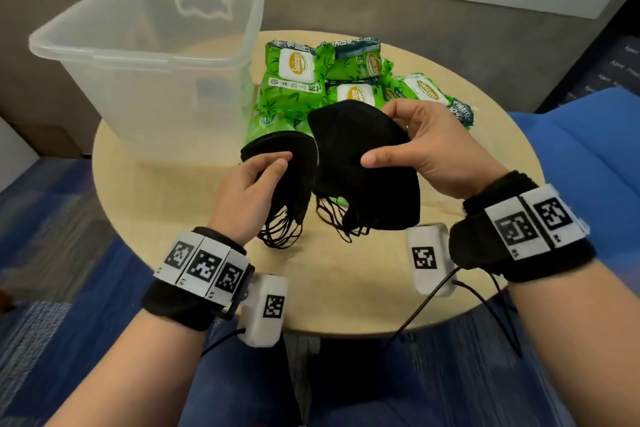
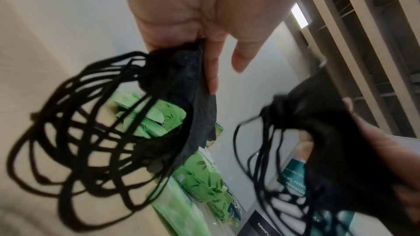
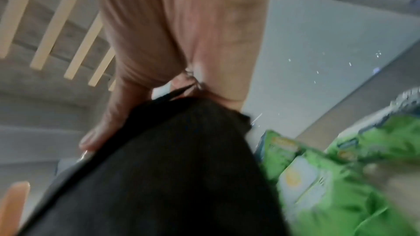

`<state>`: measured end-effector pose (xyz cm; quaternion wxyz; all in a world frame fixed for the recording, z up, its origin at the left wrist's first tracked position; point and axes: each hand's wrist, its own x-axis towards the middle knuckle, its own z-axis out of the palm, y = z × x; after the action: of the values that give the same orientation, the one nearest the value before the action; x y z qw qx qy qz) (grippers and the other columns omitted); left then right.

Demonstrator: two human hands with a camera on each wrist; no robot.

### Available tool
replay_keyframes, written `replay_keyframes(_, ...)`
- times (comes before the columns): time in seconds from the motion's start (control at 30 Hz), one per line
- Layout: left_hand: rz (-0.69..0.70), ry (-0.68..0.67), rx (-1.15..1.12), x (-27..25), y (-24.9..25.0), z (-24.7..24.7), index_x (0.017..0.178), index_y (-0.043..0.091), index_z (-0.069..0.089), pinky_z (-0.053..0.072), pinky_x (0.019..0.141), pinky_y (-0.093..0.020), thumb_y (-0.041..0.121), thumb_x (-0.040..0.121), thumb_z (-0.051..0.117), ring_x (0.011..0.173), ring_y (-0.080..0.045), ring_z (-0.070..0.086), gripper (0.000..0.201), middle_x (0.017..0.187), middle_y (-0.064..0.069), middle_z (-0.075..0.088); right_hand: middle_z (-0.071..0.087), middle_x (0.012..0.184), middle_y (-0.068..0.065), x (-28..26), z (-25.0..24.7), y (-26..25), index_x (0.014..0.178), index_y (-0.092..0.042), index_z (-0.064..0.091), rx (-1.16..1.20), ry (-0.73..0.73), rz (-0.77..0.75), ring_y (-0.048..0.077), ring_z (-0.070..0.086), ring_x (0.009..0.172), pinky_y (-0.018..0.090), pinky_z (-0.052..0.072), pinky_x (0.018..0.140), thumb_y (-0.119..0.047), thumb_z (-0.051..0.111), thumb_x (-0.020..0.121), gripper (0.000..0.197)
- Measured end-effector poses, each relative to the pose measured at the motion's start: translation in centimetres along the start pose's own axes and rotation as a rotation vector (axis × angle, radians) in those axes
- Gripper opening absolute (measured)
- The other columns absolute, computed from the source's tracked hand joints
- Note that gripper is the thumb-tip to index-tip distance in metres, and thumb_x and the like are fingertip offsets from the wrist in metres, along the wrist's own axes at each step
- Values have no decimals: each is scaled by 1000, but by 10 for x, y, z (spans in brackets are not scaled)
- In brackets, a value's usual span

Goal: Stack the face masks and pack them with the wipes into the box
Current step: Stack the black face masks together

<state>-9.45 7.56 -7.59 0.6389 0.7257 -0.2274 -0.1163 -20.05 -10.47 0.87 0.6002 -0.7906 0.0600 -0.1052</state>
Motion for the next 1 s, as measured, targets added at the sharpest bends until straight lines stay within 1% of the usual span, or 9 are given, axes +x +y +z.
replay_keyframes(0.07,-1,-27,-49,-2,8,3,104,17,69,48,93,-23,40,96,38,97,-5,64,40,96,4,72,70,74,-2,5,8,-3,82,-8,59,130,-72,-29,13,67,74,25,55,66,2,80,56,35)
replay_keyframes(0.13,-58,-86,-186,-4,14,5,93,15,68,48,69,-11,39,101,25,76,2,66,50,76,8,73,70,75,-1,11,16,-2,81,-9,58,169,-110,-18,14,67,73,27,55,66,4,79,56,34)
replay_keyframes(0.27,-117,-225,-391,-6,14,8,99,16,70,52,83,-27,57,86,39,96,-18,68,53,100,-9,72,65,75,5,19,29,3,79,-10,52,-77,-48,-12,17,63,70,29,57,64,5,78,62,34)
replay_keyframes(0.33,-125,-281,-365,-11,16,9,89,18,73,54,76,-22,39,86,58,86,-13,70,26,90,-2,74,63,75,7,21,31,5,80,-13,51,-150,1,-38,17,62,70,28,54,64,7,76,65,36)
replay_keyframes(0.4,-119,-324,-358,-14,18,11,85,13,69,54,65,-17,13,87,58,71,-8,69,12,75,2,73,64,79,9,21,31,7,84,-16,51,-135,32,-54,20,62,72,30,54,65,9,74,68,38)
replay_keyframes(0.57,-97,-294,-377,-13,18,12,91,8,65,55,65,-19,0,87,53,70,-11,69,15,75,1,73,65,92,13,18,32,9,95,-22,57,-59,27,-163,19,66,81,29,56,67,12,67,74,42)
replay_keyframes(0.7,-94,-262,-394,-10,19,13,90,8,64,55,66,-19,-3,87,53,67,-9,68,16,72,3,72,66,89,2,20,32,12,89,-23,63,-123,76,-199,14,64,85,31,54,76,8,66,77,33)
replay_keyframes(0.87,-77,-195,-386,-8,15,10,85,9,65,53,64,-18,-1,87,56,64,-7,66,14,67,5,70,54,92,-8,21,32,14,75,-31,67,-348,221,-391,3,52,89,9,35,76,-14,74,67,20)
replay_keyframes(1.0,-112,-79,-503,-6,13,9,78,10,66,52,62,-22,11,73,59,63,-12,63,9,65,0,66,65,80,5,14,31,8,72,-27,61,-313,46,-341,22,56,74,24,40,61,-8,64,71,19)
